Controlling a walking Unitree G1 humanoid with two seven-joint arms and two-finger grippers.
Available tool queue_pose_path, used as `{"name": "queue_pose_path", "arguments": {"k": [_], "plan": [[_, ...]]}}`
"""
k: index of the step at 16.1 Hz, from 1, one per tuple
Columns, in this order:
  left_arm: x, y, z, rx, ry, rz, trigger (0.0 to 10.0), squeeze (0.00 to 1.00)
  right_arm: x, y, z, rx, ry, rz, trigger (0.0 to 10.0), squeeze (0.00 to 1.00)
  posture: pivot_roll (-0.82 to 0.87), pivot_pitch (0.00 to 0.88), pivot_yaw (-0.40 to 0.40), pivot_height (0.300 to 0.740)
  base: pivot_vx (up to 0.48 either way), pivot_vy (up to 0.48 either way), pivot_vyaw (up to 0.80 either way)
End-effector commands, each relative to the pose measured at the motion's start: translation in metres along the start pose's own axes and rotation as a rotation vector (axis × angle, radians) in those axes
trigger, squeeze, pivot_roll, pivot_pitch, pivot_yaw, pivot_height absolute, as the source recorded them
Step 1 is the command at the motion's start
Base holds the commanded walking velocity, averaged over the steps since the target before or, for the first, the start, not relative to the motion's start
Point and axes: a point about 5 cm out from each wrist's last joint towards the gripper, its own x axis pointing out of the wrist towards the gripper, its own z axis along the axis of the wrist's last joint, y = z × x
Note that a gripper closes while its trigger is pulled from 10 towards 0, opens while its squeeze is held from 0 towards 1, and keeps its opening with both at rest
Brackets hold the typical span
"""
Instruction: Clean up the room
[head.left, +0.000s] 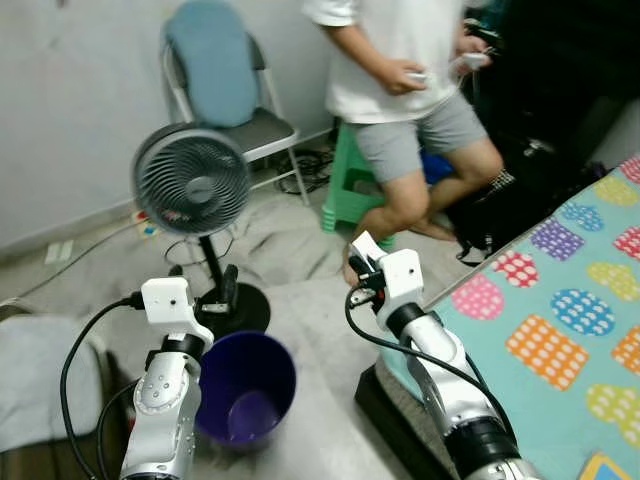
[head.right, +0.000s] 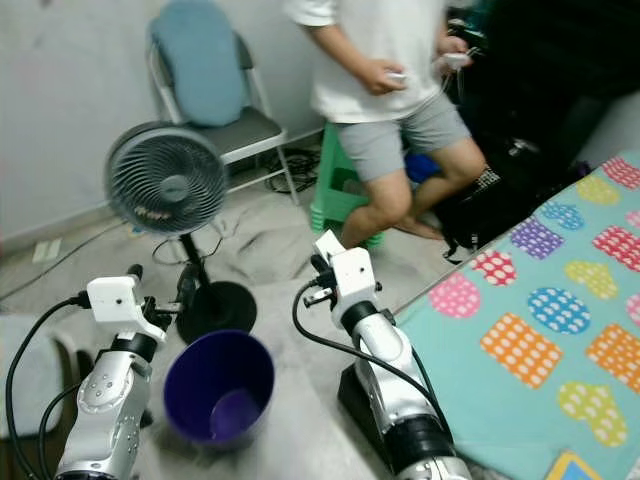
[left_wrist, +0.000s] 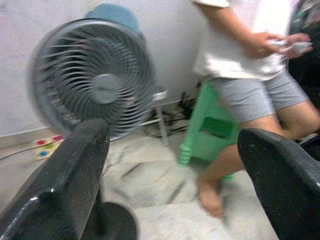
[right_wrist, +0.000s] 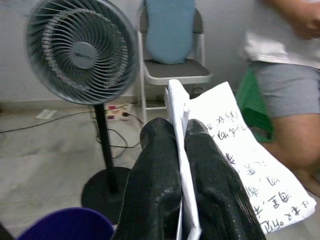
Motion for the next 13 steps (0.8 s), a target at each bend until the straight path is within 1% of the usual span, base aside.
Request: {"name": "queue_pose_path", "arguments": {"k": [1, 5, 7, 8, 13], "plan": [[-0.0011, -0.0092, -0.0027, -0.019, 0.009, -0.035, 10.0, 0.00, -0.0047, -0.0088, -0.0029, -0.005, 0.010, -0.027, 10.0, 0.00, 0.06, 0.022, 0.003, 0.740, 0.000, 0.000, 0.00], [0.0010, -0.0075, -0.0029, 0.003, 0.011, -0.003, 10.0, 0.00, -0.0042, -0.0090, -0.0018, -0.014, 0.003, -0.024, 10.0, 0.00, 0.06, 0.019, 0.005, 0.740, 0.000, 0.000, 0.00], [0.0018, -0.0047, -0.0053, 0.001, 0.029, 0.035, 10.0, 0.00, -0.0046, -0.0077, -0.0013, -0.016, -0.003, -0.017, 10.0, 0.00, 0.06, 0.018, 0.006, 0.740, 0.000, 0.000, 0.80], [0.0018, -0.0043, -0.0055, 0.003, 0.029, 0.037, 10.0, 0.00, -0.0048, -0.0074, -0.0014, -0.017, -0.004, -0.015, 10.0, 0.00, 0.06, 0.018, 0.006, 0.740, 0.000, 0.000, 0.80], [0.0001, -0.0068, -0.0055, 0.000, 0.026, 0.003, 10.0, 0.00, -0.0056, -0.0060, -0.0023, -0.017, -0.003, -0.010, 10.0, 0.00, 0.06, 0.025, 0.007, 0.740, 0.000, 0.000, 0.80]]}}
